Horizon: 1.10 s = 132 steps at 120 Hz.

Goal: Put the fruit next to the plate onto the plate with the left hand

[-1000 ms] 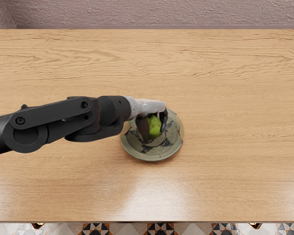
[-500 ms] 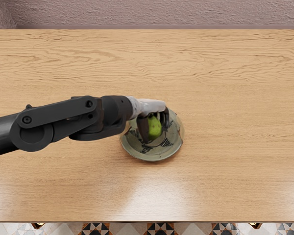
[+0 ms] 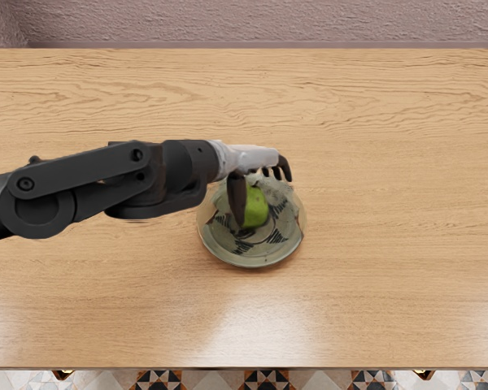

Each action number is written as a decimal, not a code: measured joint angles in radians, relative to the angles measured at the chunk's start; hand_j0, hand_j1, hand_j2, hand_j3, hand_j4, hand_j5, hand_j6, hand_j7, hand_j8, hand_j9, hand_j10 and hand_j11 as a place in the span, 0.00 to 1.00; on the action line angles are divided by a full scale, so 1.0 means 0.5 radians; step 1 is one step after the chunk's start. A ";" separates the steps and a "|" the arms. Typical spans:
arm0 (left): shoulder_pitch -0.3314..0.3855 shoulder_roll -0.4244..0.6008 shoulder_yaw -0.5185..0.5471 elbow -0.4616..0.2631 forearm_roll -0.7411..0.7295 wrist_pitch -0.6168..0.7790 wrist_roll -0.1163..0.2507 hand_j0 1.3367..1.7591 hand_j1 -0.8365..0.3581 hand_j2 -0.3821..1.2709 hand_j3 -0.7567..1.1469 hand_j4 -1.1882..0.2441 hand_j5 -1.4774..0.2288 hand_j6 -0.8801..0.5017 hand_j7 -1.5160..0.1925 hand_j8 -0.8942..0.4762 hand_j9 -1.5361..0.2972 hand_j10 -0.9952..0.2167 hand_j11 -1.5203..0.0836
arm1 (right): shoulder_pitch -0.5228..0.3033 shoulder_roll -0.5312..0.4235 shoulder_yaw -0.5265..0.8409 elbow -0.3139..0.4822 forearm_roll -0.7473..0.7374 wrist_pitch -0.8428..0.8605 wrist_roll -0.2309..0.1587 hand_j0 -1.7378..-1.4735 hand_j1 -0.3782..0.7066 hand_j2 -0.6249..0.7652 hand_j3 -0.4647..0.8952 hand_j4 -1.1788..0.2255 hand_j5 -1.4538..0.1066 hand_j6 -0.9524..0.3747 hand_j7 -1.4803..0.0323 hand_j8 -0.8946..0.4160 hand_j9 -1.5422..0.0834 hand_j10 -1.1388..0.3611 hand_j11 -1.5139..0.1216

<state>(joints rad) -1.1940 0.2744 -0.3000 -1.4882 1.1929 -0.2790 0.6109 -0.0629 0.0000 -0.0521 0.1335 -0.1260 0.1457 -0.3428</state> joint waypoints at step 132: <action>0.577 0.989 -1.065 -0.121 -2.182 -0.662 0.000 0.76 0.97 0.23 0.40 0.82 0.85 0.62 0.87 0.64 0.83 0.81 0.93 | 0.000 0.000 0.000 0.000 0.000 0.000 0.000 0.30 0.03 0.45 0.34 0.84 0.93 0.72 0.98 0.68 0.95 0.76 0.93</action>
<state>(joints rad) -0.9055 0.7687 -0.8323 -1.5485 0.1019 -0.6098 0.6109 -0.0629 0.0000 -0.0519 0.1335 -0.1260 0.1457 -0.3429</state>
